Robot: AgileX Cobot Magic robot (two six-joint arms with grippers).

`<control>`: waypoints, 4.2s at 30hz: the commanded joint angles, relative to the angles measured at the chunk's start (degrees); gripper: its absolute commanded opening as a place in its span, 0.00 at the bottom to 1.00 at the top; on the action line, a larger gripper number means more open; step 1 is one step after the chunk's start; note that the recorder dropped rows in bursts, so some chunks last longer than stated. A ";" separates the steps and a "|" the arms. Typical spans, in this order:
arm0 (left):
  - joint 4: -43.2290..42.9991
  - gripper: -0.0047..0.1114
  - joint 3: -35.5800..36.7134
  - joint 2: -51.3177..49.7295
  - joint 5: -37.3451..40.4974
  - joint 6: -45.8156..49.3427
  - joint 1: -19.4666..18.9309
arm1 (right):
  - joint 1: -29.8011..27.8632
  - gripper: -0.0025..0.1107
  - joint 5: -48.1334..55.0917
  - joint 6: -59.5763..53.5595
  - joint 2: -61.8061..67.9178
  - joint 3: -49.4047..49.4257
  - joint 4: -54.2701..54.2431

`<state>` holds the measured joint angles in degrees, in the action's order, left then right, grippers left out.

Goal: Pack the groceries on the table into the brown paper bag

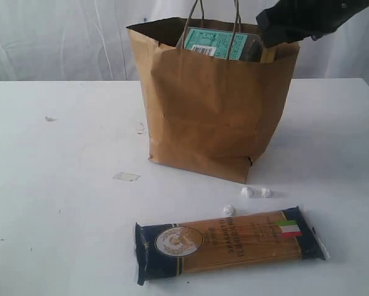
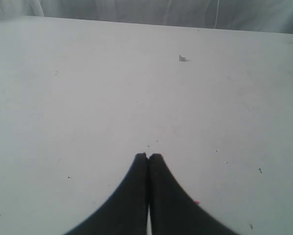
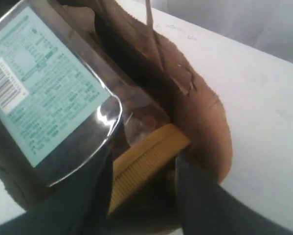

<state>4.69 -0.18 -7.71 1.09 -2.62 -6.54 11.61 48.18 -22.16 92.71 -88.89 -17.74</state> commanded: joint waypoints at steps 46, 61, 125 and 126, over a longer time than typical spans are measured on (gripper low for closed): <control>0.43 0.04 0.18 0.23 -0.29 -0.09 -0.03 | 15.25 0.05 -45.47 -4.23 -12.58 52.95 -1.57; 0.43 0.04 0.18 0.23 -0.29 -0.09 -0.03 | 15.25 0.43 -50.68 4.92 -0.12 52.43 -3.26; 0.43 0.04 0.18 0.23 -0.18 -0.16 0.07 | 15.01 0.02 -19.87 6.71 -36.45 42.27 -0.36; 0.43 0.04 0.18 0.23 -0.18 -0.16 0.36 | 14.49 0.02 -23.51 12.76 -37.49 40.28 3.32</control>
<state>4.82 -0.18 -7.71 1.09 -2.62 -6.54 26.89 33.59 -18.20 58.66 -45.28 -19.86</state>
